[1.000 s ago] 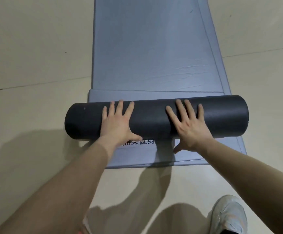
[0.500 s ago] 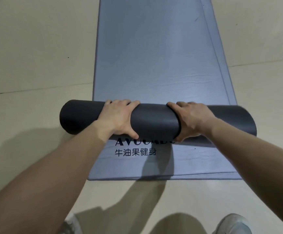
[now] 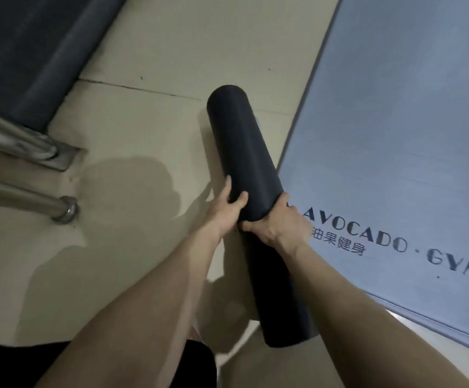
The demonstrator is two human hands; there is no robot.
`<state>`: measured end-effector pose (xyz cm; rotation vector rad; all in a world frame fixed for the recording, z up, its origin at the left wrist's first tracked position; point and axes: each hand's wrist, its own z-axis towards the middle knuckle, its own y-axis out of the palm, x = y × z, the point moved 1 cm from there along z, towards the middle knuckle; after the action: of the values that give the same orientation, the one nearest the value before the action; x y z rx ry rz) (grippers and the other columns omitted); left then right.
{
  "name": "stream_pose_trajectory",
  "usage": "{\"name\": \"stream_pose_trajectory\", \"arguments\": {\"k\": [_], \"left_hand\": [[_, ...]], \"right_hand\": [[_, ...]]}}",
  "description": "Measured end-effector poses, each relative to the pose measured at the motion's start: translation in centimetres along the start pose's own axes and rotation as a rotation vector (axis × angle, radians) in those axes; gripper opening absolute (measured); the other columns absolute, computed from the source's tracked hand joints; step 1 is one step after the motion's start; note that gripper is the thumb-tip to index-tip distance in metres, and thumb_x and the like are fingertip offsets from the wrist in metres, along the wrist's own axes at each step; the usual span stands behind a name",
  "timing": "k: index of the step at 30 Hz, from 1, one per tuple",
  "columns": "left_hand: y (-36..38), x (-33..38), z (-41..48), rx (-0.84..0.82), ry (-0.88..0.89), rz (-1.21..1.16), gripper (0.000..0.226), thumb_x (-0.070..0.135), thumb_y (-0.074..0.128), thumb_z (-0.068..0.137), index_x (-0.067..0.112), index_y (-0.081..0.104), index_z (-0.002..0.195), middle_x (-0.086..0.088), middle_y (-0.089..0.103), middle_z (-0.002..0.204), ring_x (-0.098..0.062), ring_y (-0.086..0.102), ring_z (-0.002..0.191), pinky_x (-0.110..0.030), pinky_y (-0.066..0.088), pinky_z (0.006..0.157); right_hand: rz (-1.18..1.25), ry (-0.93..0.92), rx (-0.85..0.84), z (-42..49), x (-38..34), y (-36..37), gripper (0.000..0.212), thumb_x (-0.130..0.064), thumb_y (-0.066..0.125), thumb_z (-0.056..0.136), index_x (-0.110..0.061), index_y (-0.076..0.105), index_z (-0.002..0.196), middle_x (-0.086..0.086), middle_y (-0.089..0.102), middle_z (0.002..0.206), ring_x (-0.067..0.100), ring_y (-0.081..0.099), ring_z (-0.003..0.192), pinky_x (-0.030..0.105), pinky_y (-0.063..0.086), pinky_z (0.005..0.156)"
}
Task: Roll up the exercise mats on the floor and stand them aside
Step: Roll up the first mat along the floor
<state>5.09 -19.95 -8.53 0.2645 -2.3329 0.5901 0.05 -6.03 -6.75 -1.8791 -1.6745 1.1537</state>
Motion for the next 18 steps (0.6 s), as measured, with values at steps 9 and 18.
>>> {"name": "stream_pose_trajectory", "arguments": {"k": [9, 18], "left_hand": [[-13.3, -4.0, 8.9, 0.067, 0.079, -0.265, 0.095, 0.032, 0.084, 0.083, 0.039, 0.027, 0.159, 0.002, 0.037, 0.163, -0.014, 0.037, 0.148, -0.039, 0.033, 0.122], [-11.9, -5.5, 7.9, 0.259, 0.226, 0.073, 0.121, 0.050, 0.089, 0.069, 0.049, 0.009, 0.159, 0.007, 0.026, 0.166, -0.017, 0.037, 0.146, -0.040, 0.039, 0.117]], "right_hand": [[0.010, -0.288, -0.123, 4.1, -13.2, 5.5, 0.105, -0.066, 0.062, 0.086, -0.026, 0.004, 0.164, 0.006, 0.060, 0.141, 0.032, 0.063, 0.120, 0.039, 0.053, 0.086], [-0.171, -0.585, 0.101, 11.8, -17.4, -0.7, 0.043, -0.043, 0.046, 0.099, -0.036, 0.055, 0.140, 0.009, 0.055, 0.141, 0.038, 0.055, 0.125, 0.046, 0.050, 0.098]]}}
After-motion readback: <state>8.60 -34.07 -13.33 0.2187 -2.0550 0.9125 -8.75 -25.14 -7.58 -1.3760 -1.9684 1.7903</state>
